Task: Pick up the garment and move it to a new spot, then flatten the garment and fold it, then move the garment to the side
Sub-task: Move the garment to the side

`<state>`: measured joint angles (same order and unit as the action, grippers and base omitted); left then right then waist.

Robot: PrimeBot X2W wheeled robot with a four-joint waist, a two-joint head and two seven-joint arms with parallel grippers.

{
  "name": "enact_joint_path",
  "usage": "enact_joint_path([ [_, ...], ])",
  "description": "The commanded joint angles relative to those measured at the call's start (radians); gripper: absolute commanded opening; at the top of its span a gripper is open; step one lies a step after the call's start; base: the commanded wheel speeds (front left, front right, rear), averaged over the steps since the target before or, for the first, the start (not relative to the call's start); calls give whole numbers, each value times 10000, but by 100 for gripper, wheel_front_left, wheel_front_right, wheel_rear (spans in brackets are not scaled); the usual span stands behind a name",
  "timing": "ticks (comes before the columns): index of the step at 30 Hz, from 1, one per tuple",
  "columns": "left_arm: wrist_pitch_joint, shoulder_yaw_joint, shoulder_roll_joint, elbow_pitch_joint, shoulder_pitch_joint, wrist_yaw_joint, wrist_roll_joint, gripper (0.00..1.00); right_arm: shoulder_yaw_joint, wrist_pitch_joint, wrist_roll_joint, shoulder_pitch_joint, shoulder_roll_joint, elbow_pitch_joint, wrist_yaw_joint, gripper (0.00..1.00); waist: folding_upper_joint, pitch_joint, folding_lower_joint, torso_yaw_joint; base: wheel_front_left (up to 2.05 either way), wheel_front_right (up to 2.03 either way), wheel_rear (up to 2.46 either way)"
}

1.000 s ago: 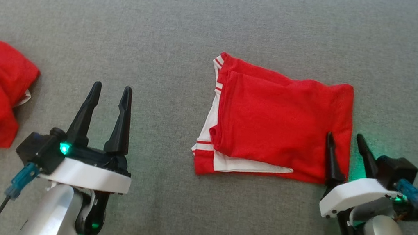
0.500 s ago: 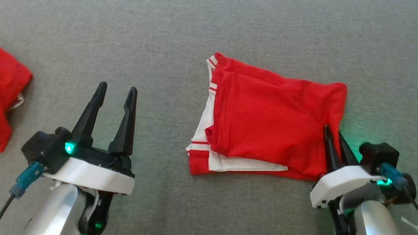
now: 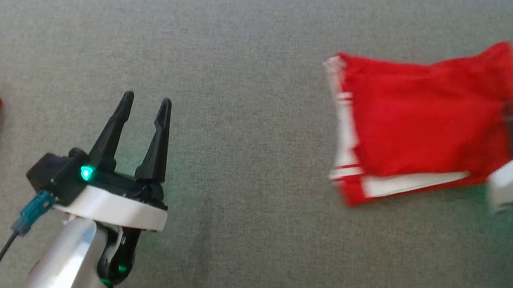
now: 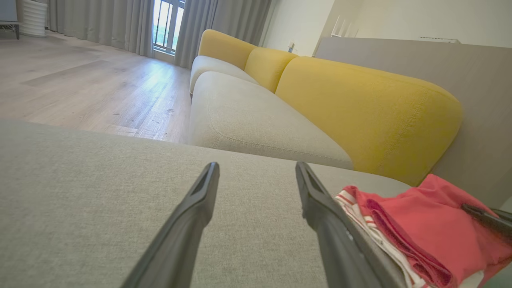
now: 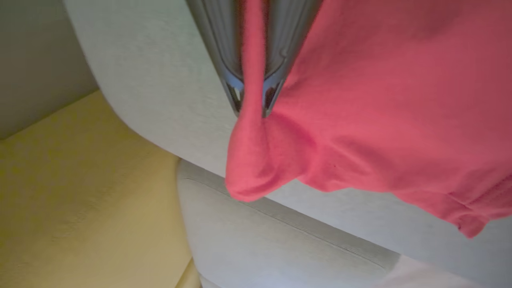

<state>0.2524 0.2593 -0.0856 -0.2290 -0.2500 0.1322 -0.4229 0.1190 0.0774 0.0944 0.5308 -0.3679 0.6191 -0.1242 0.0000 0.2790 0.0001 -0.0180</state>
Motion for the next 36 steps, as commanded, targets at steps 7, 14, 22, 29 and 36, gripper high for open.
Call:
enact_joint_path([
  [7,93,-162,-337,344,-576,-15,-178,100,-686,-273,-220,1234,-1840,427,-65,0,0,575,-1,167,0,0,0],
  [14,93,-263,-455,380,-730,-15,-238,100,-1982,-558,375,1587,-2144,755,-65,0,0,851,-1,364,0,0,0],
  [22,93,-349,-463,348,-778,-15,-258,100,-3008,-433,831,1541,-1631,641,-65,100,0,867,-1,407,0,0,0],
  [29,93,-478,-438,267,-653,-15,-255,100,-2954,184,925,1469,-591,-389,-65,100,0,453,-1,226,0,0,0],
  [36,93,-744,-342,430,-329,-15,-183,100,-2150,707,254,742,1263,-2415,-65,100,0,-357,-1,44,0,0,0],
])
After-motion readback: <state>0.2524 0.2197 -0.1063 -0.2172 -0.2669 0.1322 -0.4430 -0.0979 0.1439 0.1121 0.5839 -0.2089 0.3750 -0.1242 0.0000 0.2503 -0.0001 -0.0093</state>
